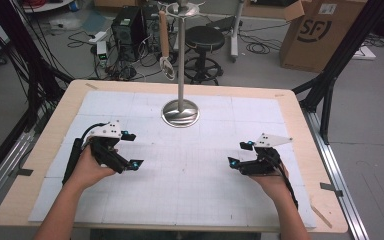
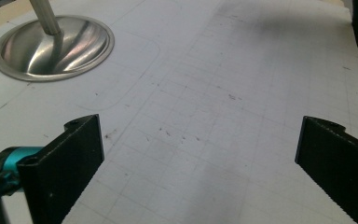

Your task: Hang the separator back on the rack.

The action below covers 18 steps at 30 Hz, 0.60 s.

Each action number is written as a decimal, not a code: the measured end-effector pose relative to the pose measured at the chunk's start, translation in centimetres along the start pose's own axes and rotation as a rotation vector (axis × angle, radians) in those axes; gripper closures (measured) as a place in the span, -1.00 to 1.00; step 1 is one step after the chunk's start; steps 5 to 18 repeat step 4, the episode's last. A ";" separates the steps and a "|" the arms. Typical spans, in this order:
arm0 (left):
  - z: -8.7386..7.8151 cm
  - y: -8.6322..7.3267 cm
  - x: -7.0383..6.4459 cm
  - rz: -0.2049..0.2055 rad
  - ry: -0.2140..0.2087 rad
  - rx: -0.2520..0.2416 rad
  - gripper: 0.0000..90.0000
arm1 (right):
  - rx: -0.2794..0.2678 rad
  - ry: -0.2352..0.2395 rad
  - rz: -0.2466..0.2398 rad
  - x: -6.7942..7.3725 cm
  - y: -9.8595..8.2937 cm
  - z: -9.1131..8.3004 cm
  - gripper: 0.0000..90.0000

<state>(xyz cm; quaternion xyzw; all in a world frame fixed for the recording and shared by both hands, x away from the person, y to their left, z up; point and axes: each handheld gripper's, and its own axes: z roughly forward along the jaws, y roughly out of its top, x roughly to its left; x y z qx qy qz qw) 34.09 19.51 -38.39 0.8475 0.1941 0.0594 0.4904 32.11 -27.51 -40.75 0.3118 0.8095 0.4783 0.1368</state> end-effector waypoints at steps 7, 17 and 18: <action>0.2 0.0 0.2 -0.003 0.000 0.007 -0.96 | -0.001 -0.001 0.005 0.0 0.0 -0.1 -0.52; 0.2 0.0 0.2 -0.003 0.000 0.007 -0.96 | -0.001 -0.001 0.005 0.0 0.0 -0.1 -0.52; 0.2 0.0 0.2 -0.003 0.000 0.007 -0.96 | -0.001 -0.001 0.005 0.0 0.0 -0.1 -0.52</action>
